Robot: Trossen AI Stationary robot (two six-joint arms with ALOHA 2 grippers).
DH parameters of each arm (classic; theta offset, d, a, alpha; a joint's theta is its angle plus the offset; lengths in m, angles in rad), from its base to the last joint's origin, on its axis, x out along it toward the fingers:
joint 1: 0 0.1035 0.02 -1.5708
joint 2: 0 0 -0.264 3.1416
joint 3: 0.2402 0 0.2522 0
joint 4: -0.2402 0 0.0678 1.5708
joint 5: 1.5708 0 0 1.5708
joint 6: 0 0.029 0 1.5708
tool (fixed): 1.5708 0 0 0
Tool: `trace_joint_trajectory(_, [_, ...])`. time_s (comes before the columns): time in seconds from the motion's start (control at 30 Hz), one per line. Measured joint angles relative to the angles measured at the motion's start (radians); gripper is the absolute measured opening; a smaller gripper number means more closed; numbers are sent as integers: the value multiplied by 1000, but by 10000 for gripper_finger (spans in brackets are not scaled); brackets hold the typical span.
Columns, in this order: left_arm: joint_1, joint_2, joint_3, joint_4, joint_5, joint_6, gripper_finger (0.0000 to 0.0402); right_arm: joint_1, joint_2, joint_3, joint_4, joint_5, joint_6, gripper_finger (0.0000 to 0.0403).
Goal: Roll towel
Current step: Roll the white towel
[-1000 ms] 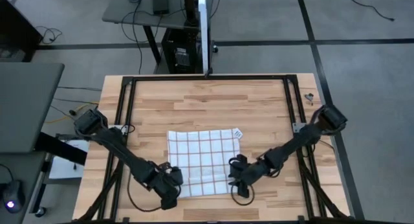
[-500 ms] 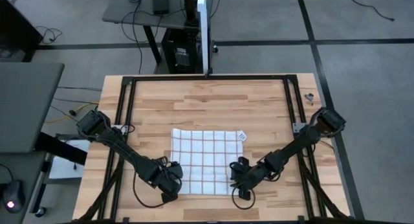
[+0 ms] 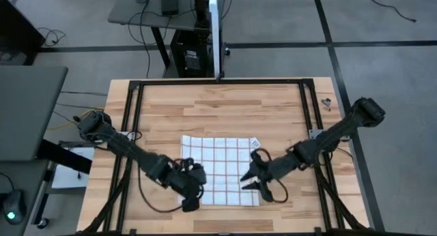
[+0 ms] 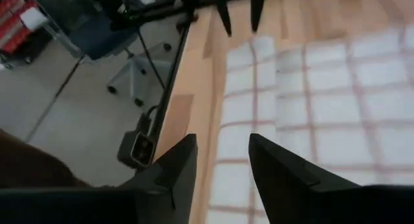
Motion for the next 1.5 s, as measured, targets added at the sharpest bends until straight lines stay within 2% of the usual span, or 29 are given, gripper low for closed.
trace_joint_trajectory(0.1, [-38, 6, 103, -43, -2, 9, 121, 57, 2, 90, -212, 12, -64, 151])
trace_joint_trajectory(0.2, [-99, 34, 176, -62, -115, -25, 127, 128, 45, 146, -359, 112, -89, 171])
trace_joint_trajectory(0.3, [-167, 91, 216, -137, -201, -101, 128, 198, 112, 152, -395, 213, -61, 193])
trace_joint_trajectory(0.5, [-244, 236, 238, -138, -165, -267, 128, 269, 280, 152, -368, 307, 4, 226])
trace_joint_trajectory(0.63, [-259, 312, 240, -141, -152, -269, 128, 271, 376, 152, -296, 307, 54, 233])
trace_joint_trajectory(0.77, [-271, 382, 240, -152, -149, -209, 128, 264, 441, 152, -212, 307, 78, 233])
trace_joint_trajectory(1.07, [-287, 451, 238, -292, -212, -192, 128, 246, 460, 153, -145, 307, 181, 233])
trace_joint_trajectory(1.27, [-275, 447, 238, -294, -231, -186, 128, 245, 460, 153, -146, 305, 201, 232])
trace_joint_trajectory(1.5, [-275, 448, 238, -295, -232, -251, 135, 244, 460, 153, -146, 298, 216, 232])
